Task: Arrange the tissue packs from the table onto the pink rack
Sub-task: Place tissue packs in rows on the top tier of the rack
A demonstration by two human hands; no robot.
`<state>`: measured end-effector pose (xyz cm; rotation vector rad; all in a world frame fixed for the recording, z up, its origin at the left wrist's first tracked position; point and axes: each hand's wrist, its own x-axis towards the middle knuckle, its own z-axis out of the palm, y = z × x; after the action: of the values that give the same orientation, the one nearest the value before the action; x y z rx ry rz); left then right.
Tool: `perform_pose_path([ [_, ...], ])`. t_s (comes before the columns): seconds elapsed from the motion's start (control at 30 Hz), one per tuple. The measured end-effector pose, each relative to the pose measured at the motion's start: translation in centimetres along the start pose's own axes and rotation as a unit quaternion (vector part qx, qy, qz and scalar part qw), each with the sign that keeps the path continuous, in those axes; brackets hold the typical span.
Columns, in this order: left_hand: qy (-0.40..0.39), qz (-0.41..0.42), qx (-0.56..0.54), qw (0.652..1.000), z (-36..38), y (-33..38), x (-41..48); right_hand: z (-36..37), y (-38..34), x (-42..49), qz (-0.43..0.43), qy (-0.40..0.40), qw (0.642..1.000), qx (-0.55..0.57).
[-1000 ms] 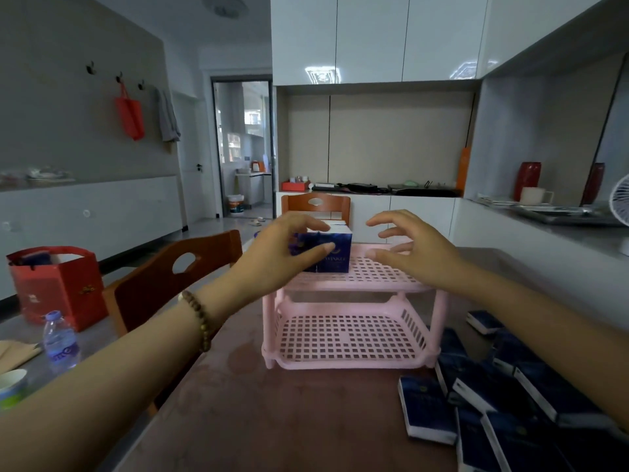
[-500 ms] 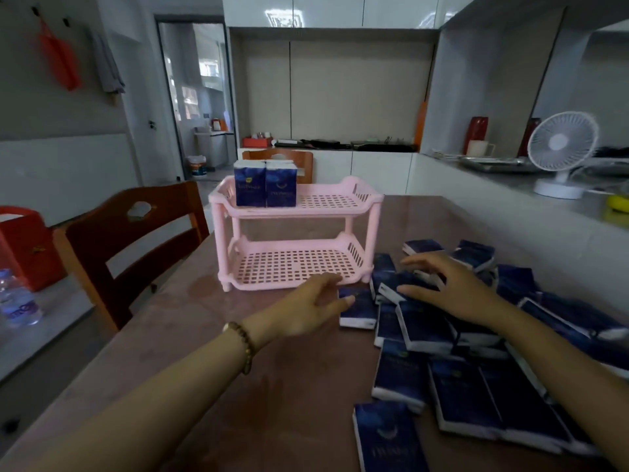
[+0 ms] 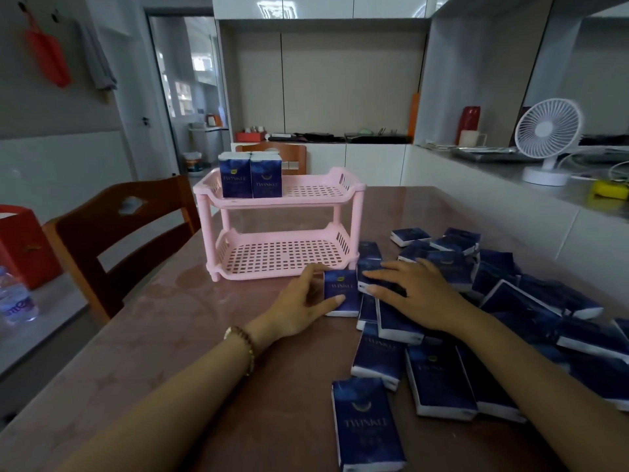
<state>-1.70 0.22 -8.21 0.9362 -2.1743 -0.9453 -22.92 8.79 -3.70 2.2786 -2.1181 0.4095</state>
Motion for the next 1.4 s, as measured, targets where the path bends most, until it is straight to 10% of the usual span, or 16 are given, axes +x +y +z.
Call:
perform_pose_path([
  [0.17,0.033,0.024,-0.1,0.994,-0.1,0.4,-0.2,0.3,-0.3,-0.4,-0.021,0.062,0.978,0.196],
  [0.53,0.053,0.035,-0.133,0.989,0.1,0.2,-0.1,0.6,0.1,0.8,0.118,0.058,0.969,0.21],
  [1.0,0.086,0.046,-0.147,0.984,-2.1,2.0,-0.5,-0.7,0.0,1.6,0.013,0.155,0.892,0.425],
  [1.4,0.097,0.067,0.022,0.993,-14.7,5.8,-1.5,-7.5,-6.6,7.9,-0.089,0.04,0.885,0.455],
])
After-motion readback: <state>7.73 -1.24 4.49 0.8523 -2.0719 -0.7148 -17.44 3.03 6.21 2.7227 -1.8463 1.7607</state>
